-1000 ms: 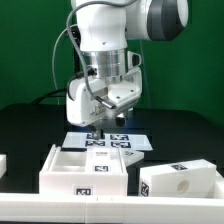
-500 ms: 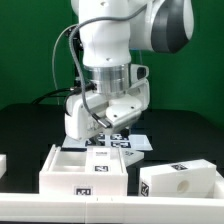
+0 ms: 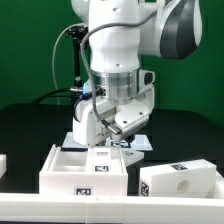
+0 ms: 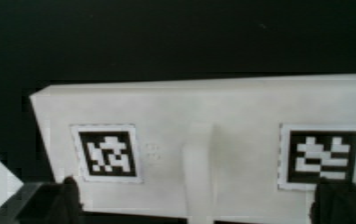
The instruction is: Assemble cabinet
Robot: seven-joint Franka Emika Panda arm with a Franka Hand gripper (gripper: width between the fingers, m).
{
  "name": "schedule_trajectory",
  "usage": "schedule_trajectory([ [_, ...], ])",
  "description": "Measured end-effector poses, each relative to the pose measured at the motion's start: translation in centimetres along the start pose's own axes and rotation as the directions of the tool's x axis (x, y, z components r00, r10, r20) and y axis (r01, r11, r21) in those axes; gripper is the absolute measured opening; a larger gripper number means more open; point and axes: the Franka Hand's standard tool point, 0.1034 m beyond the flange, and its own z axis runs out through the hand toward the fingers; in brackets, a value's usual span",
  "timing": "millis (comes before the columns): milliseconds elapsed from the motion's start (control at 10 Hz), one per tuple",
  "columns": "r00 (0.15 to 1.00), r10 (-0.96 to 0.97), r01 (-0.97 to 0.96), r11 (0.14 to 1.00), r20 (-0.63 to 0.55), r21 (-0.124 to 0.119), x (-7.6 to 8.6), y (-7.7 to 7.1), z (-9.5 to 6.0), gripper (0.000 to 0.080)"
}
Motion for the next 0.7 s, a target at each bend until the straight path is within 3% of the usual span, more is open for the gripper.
schedule_trajectory([
  [100,1.0,-0.001,0.001,1.0,-0.002,0.008,0.12,-0.19,0.08,0.0601],
  [200,1.0,-0.001,0.001,1.0,-0.004,0.019,0.17,-0.41,0.18,0.0419],
  [300,1.0,0.0,0.001,0.999,-0.008,0.034,0.26,-0.75,0.31,0.0419],
  [400,1.0,0.0,0.001,0.999,-0.009,0.043,0.26,-1.01,0.35,0.0235],
  [500,1.0,0.0,0.001,0.999,-0.009,0.043,0.25,-1.03,0.35,0.0103],
  [700,1.0,0.0,0.0,0.999,-0.01,0.043,0.29,-1.02,0.36,0.0063],
])
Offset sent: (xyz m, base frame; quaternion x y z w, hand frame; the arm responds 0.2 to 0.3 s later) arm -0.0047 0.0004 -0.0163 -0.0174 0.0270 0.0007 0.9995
